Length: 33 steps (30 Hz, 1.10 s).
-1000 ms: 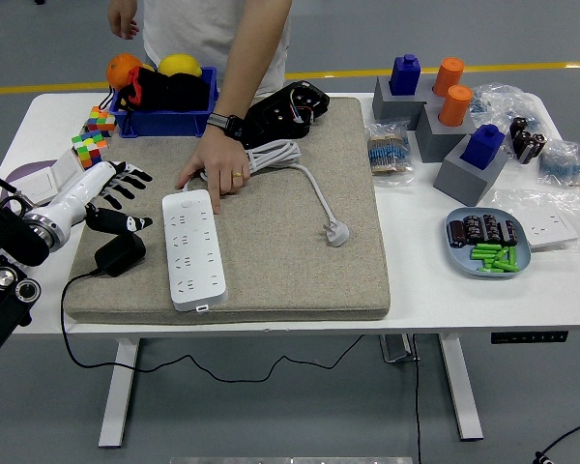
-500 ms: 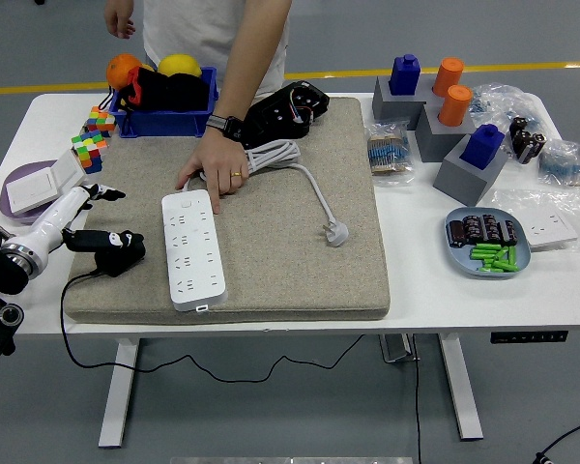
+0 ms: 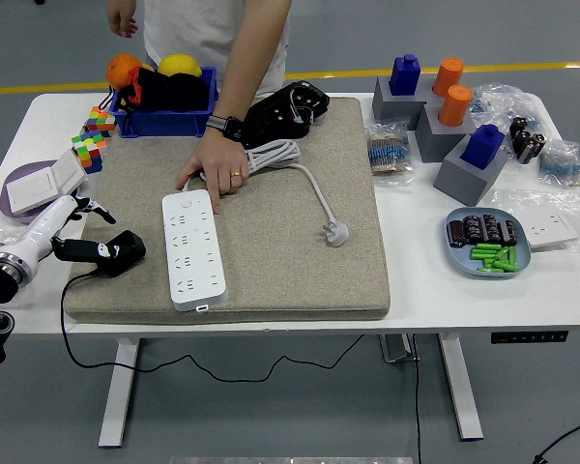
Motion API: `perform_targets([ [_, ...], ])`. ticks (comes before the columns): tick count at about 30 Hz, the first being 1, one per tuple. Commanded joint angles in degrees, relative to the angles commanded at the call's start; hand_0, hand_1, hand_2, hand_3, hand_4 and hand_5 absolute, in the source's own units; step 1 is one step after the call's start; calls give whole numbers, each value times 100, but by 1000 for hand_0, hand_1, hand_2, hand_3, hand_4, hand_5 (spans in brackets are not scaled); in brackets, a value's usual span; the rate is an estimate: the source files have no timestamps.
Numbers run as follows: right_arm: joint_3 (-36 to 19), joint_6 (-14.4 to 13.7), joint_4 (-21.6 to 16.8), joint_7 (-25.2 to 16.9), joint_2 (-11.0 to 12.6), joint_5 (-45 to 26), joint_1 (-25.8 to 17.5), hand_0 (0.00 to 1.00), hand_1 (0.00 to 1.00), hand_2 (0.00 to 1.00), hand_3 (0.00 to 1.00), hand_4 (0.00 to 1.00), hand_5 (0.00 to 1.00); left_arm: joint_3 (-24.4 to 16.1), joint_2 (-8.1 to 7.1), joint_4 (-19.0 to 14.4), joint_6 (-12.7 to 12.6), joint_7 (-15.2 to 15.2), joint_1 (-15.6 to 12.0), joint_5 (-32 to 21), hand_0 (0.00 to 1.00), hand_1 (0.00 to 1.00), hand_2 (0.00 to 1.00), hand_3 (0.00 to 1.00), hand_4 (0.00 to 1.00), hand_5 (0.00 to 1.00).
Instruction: Press the white button,pick up the black plug,place it near the board,insert it into the board
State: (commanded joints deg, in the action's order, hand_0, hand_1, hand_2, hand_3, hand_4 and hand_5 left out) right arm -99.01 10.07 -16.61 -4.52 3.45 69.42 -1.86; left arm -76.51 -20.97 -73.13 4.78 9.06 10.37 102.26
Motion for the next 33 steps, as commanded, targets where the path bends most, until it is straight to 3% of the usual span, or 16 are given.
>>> perform_targets([
  [27,6,-3,-6,-3,-21,-3,6,720,701,686,623,728,437,217,48,373,39,-16,119,34,774,841,686,430,998,2],
  [28,11,-2,-7,-3,-20,-4,7,720,701,686,623,728,438,225,52,383,39,-15,129,37,725,738,647,451,959,2],
  [33,17,-8,-6,-5,-21,6,4,720,701,686,623,728,438,269,66,428,36,5,159,-9,725,738,647,451,959,2],
])
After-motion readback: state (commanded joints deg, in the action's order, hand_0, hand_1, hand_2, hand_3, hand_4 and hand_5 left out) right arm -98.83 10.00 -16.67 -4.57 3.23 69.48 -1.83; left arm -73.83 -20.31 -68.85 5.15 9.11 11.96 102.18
